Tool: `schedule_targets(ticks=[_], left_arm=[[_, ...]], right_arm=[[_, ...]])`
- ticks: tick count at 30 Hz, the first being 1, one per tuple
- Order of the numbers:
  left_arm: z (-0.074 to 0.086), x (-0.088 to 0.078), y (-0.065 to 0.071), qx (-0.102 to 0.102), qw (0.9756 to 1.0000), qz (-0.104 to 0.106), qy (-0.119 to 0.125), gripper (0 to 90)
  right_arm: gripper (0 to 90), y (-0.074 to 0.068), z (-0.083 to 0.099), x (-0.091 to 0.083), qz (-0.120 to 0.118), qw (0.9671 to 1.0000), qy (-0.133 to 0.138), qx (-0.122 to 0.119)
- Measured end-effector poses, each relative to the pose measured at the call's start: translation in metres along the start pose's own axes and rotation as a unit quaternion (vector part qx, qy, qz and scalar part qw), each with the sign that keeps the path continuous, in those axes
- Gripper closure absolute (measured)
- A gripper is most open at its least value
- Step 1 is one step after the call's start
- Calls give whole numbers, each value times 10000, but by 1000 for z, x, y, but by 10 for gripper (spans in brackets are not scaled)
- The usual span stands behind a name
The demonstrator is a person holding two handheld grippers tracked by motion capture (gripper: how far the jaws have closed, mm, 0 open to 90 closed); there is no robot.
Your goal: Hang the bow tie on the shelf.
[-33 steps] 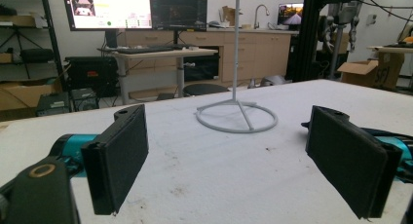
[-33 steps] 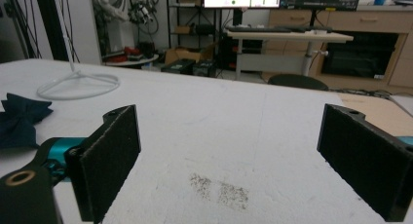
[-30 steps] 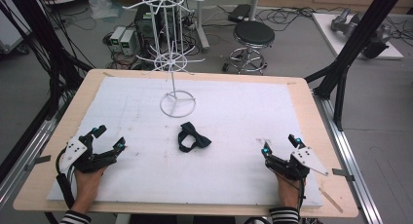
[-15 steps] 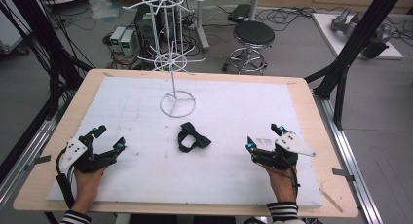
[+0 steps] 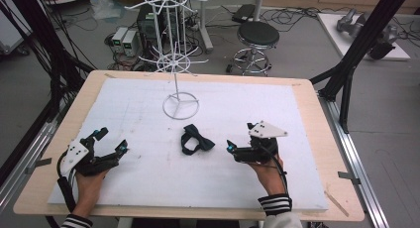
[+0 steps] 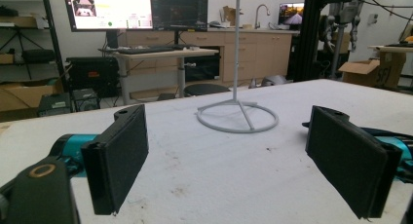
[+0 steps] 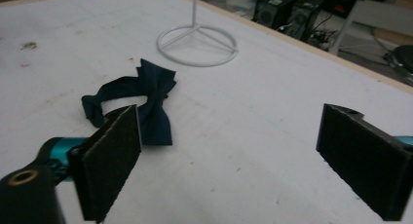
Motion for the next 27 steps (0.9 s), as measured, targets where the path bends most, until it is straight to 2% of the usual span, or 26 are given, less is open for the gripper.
schedule_targets(ticks=[3, 8, 15, 19, 22, 27], left_arm=[[0, 0, 0, -2, 10000, -1, 4, 160], [0, 0, 0, 0, 10000, -5, 8, 160], [0, 0, 0, 3, 10000, -6, 3, 160], [0, 0, 0, -2, 10000, -6, 7, 160], [0, 0, 0, -5, 10000, 1, 4, 160], [0, 0, 0, -6, 10000, 2, 5, 160]], right_arm=[[145, -5, -3, 6, -45, 9998, -162, -141], [145, -11, -9, 14, -131, 9994, -244, -193], [142, -21, -14, 28, -300, 9976, -480, -387], [152, -29, -15, 41, -421, 9947, -760, -542], [182, -36, -15, 51, -589, 9910, -987, -689], [223, -41, -15, 62, -590, 9868, -1269, -815]])
Point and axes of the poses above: each handheld gripper's, and its own axes: x roughly forward along the jaws, z roughly out of its underside, y roughly to its right, the point moved 2 cm from there along x, roughly forward along the jaws, and after that the axes turned 1 degree about -x, right-handed, at the moved point
